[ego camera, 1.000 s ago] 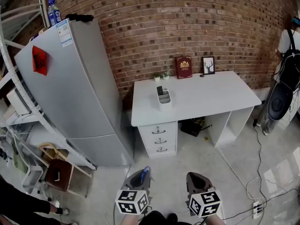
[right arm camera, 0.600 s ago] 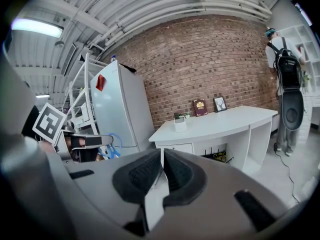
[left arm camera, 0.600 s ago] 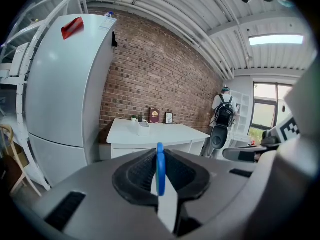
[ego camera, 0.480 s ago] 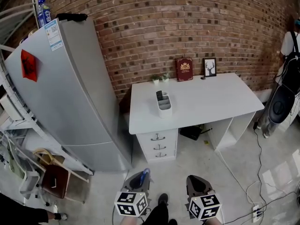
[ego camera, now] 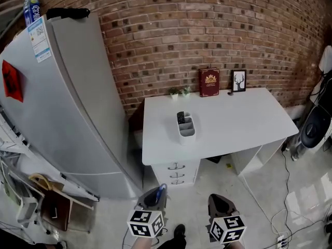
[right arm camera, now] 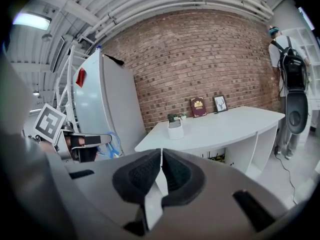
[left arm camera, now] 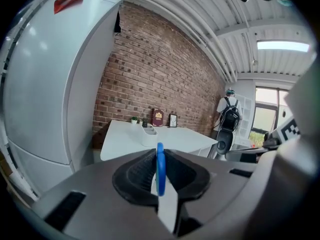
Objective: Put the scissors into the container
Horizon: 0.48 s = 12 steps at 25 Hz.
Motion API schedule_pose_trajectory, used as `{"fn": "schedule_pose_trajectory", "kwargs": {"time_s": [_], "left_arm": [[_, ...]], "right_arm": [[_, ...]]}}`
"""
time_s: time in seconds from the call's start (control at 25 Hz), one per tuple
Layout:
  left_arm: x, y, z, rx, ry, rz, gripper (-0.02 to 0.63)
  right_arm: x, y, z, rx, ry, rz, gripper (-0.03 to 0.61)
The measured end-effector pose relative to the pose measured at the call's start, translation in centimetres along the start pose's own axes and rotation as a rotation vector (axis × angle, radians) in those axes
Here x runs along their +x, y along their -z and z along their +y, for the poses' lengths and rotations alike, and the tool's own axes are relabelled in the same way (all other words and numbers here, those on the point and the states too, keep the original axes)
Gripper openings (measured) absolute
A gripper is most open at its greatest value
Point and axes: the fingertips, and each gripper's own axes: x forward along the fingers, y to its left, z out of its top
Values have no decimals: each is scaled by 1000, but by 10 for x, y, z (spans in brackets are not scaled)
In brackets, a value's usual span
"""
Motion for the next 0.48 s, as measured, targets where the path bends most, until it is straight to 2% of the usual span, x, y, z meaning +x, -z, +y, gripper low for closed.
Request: {"fn": "schedule_pose_trajectory", "kwargs": {"time_s": [0.48], "left_arm": [[66, -35, 46, -11, 46, -2, 44]], "right_arm": [[68, -29, -9, 3, 56, 20, 3]]}}
